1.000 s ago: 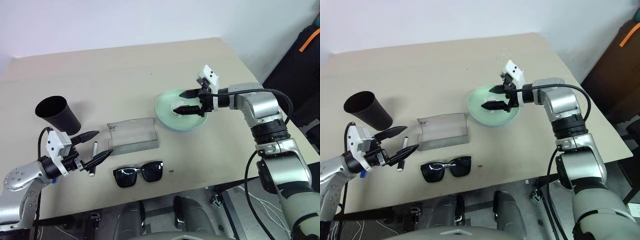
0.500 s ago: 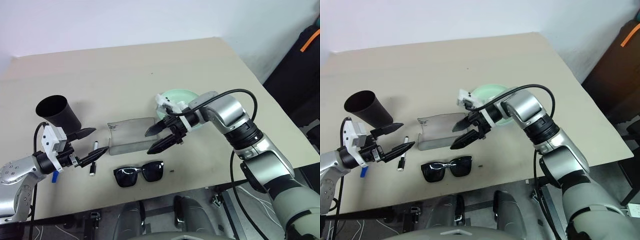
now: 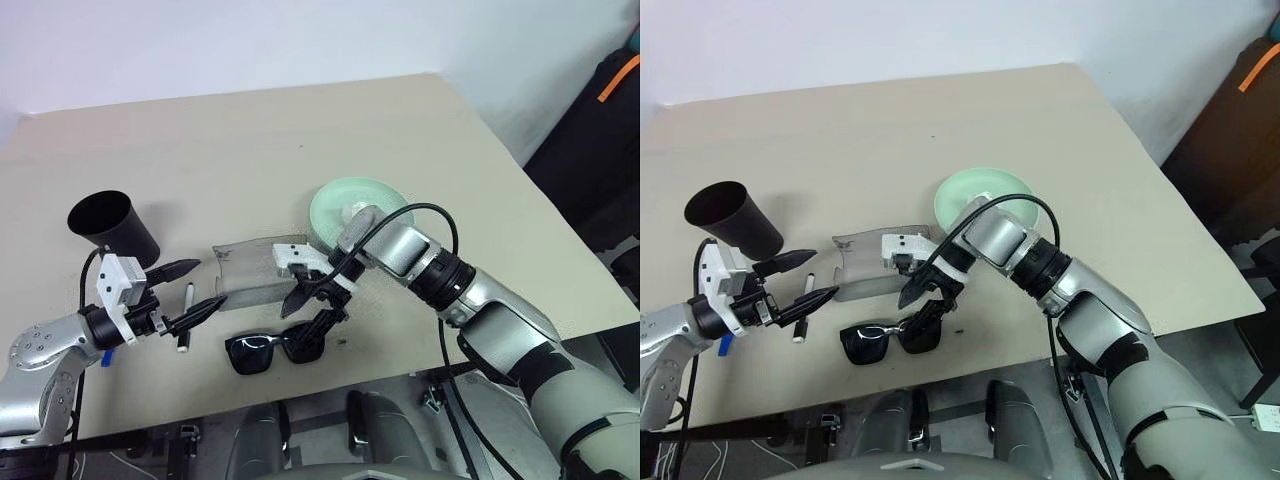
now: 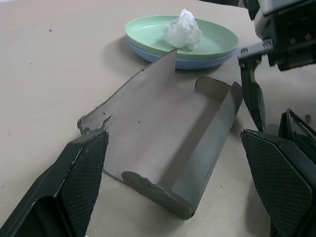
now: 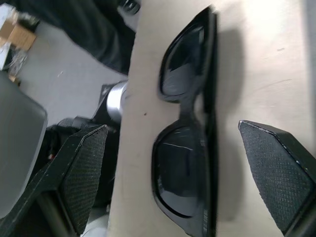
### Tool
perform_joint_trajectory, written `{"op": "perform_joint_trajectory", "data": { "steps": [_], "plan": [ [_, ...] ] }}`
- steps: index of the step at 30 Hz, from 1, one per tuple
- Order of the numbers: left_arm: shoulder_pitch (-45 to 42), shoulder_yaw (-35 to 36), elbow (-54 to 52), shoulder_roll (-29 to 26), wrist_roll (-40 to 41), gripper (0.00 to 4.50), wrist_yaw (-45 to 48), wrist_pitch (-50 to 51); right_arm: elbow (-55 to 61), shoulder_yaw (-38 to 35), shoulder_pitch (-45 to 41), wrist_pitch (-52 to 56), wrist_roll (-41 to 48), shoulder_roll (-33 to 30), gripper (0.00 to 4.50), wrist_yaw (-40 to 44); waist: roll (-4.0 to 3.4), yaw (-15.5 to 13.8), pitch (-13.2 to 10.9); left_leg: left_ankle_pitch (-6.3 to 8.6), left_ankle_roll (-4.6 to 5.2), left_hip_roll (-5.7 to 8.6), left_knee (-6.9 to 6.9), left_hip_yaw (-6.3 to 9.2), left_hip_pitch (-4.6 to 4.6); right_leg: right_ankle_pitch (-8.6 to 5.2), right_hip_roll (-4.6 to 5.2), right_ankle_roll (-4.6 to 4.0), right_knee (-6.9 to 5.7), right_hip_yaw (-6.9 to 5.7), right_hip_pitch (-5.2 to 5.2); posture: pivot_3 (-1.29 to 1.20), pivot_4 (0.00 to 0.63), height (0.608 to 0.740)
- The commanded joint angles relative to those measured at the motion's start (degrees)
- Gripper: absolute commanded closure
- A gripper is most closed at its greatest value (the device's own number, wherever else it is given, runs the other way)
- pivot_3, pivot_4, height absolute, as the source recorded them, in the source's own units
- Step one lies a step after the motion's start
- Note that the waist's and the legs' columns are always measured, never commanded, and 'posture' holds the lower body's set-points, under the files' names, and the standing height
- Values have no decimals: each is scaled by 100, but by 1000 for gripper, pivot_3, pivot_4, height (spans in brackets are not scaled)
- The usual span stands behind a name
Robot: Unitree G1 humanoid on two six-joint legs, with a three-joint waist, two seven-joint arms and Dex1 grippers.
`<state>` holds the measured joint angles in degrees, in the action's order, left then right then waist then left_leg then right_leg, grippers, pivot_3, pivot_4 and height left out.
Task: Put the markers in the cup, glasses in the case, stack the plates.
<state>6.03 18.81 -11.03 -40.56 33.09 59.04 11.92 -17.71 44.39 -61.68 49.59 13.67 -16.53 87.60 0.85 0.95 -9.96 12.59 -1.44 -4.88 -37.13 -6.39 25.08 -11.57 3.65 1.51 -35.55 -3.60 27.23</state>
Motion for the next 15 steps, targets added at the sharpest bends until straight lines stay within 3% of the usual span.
{"op": "perform_joint_trajectory", "data": {
  "steps": [1, 15],
  "plan": [
    [-63, -43, -194, 7, -13, 0, -26, -31, 84, 43, -187, -14, -42, 169, 32, 117, 0, -1, 0, 0, 0, 0, 0, 0, 0, 0, 0, 0, -1, 0, 0, 0, 150, 735],
    [153, -51, -368, 9, -70, 0, -79, -101, -26, 214, -82, 18, -222, 591, 32, 45, 1, 5, 1, 3, -6, 0, -1, 1, 0, 0, -1, 0, -5, 0, 1, 0, 150, 735]
  ]
}}
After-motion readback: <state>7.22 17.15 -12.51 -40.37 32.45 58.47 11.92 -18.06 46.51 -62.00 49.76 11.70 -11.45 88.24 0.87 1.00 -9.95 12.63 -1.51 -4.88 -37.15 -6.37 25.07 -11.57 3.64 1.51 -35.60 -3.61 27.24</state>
